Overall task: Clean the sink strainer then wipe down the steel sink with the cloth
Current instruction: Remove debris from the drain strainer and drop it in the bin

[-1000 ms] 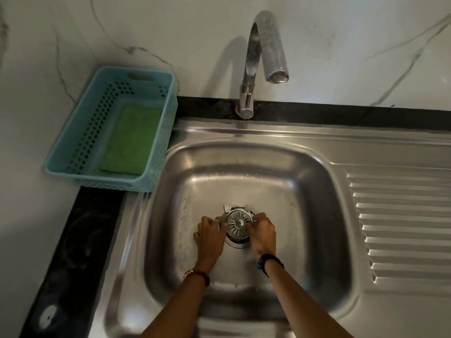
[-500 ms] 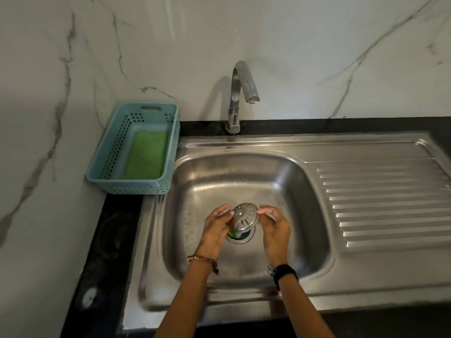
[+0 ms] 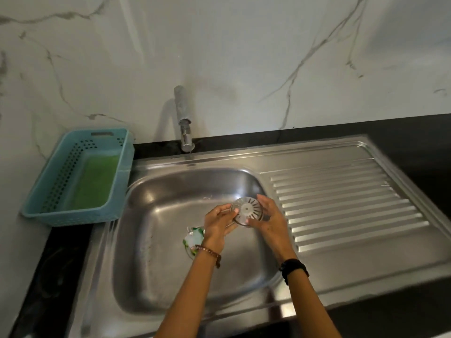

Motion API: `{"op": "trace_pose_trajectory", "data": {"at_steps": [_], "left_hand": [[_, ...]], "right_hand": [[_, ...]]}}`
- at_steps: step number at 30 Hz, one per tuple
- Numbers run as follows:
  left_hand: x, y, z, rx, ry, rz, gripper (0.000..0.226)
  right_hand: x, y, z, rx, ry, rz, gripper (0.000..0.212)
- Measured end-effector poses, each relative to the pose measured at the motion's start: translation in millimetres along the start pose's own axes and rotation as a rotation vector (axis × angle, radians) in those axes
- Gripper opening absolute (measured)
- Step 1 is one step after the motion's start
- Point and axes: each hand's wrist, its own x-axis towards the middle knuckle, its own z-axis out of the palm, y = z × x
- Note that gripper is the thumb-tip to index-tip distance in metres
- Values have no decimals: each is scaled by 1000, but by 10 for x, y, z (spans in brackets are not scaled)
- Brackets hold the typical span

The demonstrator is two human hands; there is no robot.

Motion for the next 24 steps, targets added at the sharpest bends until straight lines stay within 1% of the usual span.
{"op": "trace_pose_trajectory", "data": {"at_steps": [3,6,8,9,12,15,17,20,24], "left_hand": [[226,-28,451,50,27,27,28],[481,-56,826,94,66,77,25],[676,-70,1029,157,104,103,25],[776,-75,1114,195,127,110,26],[1007,-89,1283,288,175,130,24],[1134,-122,1381,381,214,155,21],[1178,-154,1406,379,227,153,21],[1224,-193,1443,406,251,158,24],[1196,-179,1475,407,237,171,29]], "right_hand": [[249,-32,-302,-104,35,-51,56],[558,-64,-572,-132,48,-83,49],[789,-62,-726,-141,52,-82,49],[898,-39,-788,-142,54,-71,47],[1158,53,-916,-99,58,44,30],[1338,140,-1008,-156,6,-16,44],[1405,150,-1042,-196,-19,-27,49],[1461,199,-1070,-242,-17,-26,52],[1445,136,-1088,-244,-30,-10,50]]}}
